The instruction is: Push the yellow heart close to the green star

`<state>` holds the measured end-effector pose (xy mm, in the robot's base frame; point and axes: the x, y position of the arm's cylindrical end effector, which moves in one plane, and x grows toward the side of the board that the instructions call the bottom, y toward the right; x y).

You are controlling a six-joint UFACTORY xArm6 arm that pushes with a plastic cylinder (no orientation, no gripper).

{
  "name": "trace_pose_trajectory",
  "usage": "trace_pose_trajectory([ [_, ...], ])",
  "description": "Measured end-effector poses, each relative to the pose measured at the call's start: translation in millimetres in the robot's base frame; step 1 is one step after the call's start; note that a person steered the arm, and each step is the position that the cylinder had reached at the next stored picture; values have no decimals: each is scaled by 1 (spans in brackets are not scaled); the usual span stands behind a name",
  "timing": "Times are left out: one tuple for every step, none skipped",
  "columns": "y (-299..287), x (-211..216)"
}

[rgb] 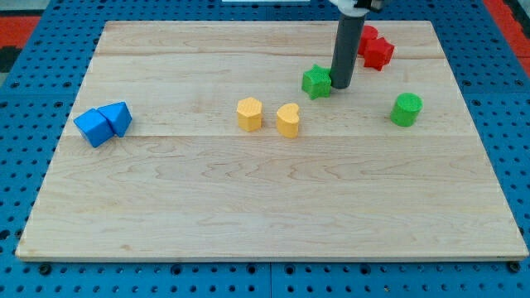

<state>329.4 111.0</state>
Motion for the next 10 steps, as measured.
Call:
trace_pose_trajectory([
  [-24, -8],
  [-68, -7],
  [-102, 17],
  [-81, 50],
  [-58, 65],
  [-25, 60],
  [5, 98],
  [-60, 109],
  [-140, 96],
  [-64, 94],
])
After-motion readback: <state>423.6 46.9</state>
